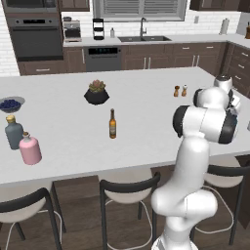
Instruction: Move the plastic bottles in the middle to the plastics group, and the glass bottles in the middle to the glass group.
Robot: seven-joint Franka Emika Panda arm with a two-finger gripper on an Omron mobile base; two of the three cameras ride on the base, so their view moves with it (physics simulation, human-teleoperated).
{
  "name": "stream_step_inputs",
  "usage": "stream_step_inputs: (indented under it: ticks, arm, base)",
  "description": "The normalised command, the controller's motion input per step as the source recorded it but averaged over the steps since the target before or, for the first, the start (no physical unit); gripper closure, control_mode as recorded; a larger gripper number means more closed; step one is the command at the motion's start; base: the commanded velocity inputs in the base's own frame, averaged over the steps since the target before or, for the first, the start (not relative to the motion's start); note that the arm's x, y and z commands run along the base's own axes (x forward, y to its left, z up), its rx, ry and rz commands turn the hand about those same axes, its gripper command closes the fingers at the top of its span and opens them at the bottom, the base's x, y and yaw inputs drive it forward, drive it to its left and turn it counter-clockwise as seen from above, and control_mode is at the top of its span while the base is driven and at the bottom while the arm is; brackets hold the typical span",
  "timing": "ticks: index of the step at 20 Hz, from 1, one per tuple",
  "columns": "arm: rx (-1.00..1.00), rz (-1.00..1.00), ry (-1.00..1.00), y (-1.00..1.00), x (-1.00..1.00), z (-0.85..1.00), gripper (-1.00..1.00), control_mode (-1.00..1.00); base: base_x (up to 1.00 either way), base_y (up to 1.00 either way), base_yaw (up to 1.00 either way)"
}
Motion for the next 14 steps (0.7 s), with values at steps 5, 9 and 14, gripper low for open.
stream_step_inputs:
  ticks: [5, 9, 14]
  arm:
    - [0.00, 0.27, 0.00, 0.92, -0.33, 0.44, -1.00, -1.00]
    - [0.00, 0.42, 0.00, 1.00, -0.19, 0.26, -1.00, -1.00]
    - [0.00, 0.56, 0.01, 1.00, -0.08, 0.03, -1.00, -1.00]
  base:
    - [0.00, 0.00, 0.00]
    - [0.00, 0.00, 0.00]
    - [0.00, 0.00, 0.00]
